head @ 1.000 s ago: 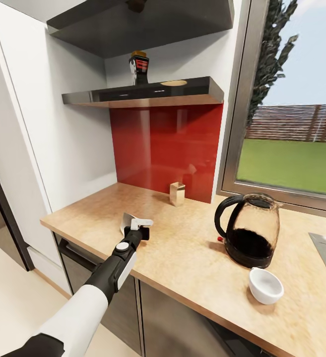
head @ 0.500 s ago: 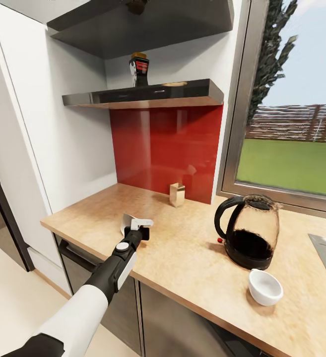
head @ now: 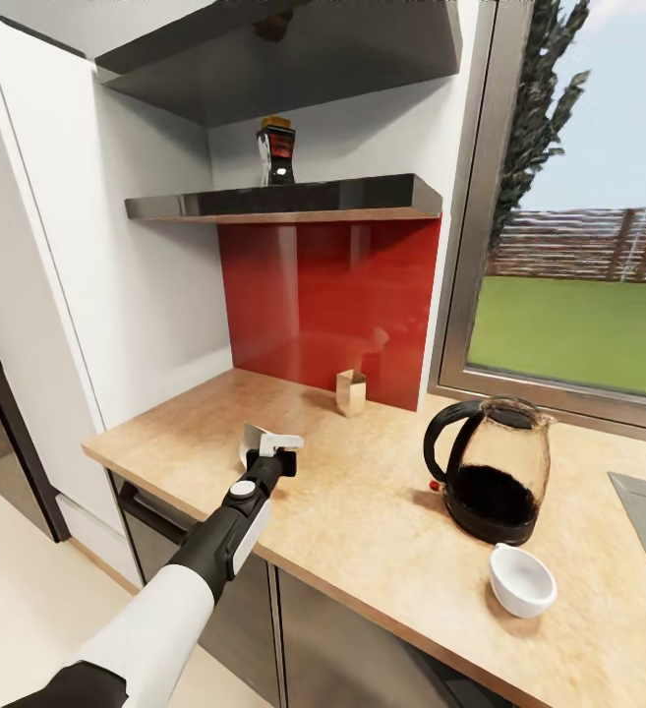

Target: Set up a coffee station on the kitchen countertop: keep the coffee maker on the countertop, move the bottle of coffee from the kitchen shelf to the counter next to the coffee maker, place a paper coffee filter on top of the coffee maker, put the saucer next to the coffee maker with the coffee cup on the saucer, and place the electric kettle next to the coffee maker.

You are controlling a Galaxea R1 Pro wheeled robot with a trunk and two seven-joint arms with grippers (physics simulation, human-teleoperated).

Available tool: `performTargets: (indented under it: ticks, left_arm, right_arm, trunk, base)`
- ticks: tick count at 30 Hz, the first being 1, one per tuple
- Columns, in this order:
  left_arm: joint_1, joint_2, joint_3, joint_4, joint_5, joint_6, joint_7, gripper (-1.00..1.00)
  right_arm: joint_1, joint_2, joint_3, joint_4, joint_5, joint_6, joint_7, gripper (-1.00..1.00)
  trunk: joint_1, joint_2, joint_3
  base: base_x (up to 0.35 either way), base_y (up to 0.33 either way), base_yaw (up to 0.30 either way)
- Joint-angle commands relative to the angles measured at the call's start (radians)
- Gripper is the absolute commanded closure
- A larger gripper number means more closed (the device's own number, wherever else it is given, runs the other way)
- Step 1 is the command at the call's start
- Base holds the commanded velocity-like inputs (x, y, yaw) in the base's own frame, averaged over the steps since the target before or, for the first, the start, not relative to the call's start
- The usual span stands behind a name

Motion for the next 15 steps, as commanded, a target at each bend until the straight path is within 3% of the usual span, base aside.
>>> performTargets:
  ticks: [1,15]
  left_arm:
    - [0.0,0.0,-0.003,-0.001,0.004,0.005,0.007,1.0]
    - [0.0,0.0,-0.003,-0.003,0.005,0.005,0.006,1.0]
  right_arm:
    - [-0.001,0.0,0.0,0.001,0.003,-0.004,0.001,-1.0]
    - [-0.001,-0.001,0.0,0.001,0.003,-0.004,0.001,-1.0]
  trunk:
    - [-0.004,0.007,0.002]
    - [-0.031,0.056,0.024]
  base:
    - [0.0,0.0,0.0]
    - [0.0,0.0,0.0]
